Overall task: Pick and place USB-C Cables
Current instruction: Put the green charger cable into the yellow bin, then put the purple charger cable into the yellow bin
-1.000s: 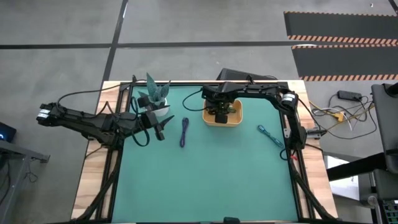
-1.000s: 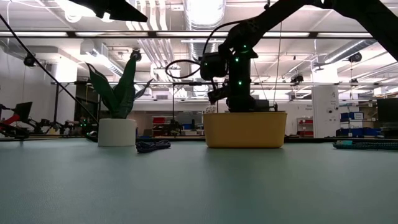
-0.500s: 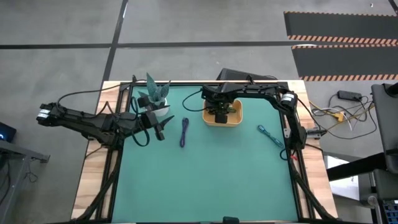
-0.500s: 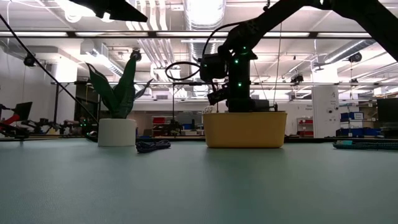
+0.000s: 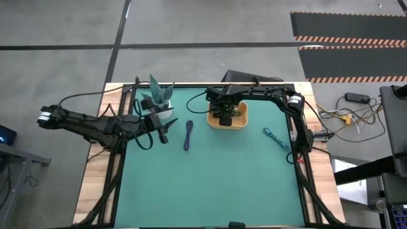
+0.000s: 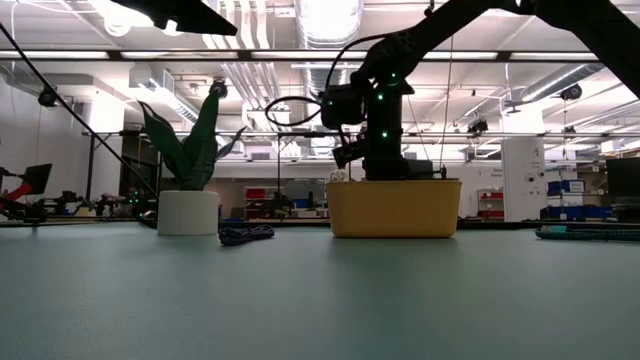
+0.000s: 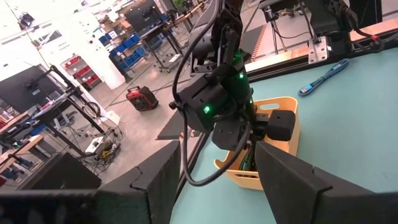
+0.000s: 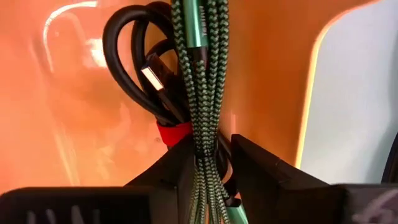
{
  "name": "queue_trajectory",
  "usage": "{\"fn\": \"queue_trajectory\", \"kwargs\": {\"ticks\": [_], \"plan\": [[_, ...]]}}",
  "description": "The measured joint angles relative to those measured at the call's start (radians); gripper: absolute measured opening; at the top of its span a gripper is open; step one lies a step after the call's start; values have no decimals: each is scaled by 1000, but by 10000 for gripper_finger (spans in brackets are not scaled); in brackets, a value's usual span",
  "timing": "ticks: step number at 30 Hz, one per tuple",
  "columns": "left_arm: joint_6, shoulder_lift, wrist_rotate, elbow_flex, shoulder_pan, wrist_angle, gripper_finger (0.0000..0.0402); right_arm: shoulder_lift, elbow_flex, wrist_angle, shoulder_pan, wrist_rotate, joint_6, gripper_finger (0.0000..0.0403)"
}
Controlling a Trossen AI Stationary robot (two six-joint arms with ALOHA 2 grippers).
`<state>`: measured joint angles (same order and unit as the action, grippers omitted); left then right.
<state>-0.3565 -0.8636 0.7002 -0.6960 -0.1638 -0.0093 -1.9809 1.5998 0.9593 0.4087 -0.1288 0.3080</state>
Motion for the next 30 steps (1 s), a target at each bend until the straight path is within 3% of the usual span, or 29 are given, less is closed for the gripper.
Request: {"fn": "queue_trajectory", "kwargs": {"ticks": [13,22,30], "plan": [[9,0,0,7,0,1,193,132,24,80,-22,2,-128,98],[78,-1,0,42,0,-1,193,284,-11,66,-116,0,-195,95],[271,0,0,65,0,1,192,475,-218,-215,-238,-2,-211,95]]}}
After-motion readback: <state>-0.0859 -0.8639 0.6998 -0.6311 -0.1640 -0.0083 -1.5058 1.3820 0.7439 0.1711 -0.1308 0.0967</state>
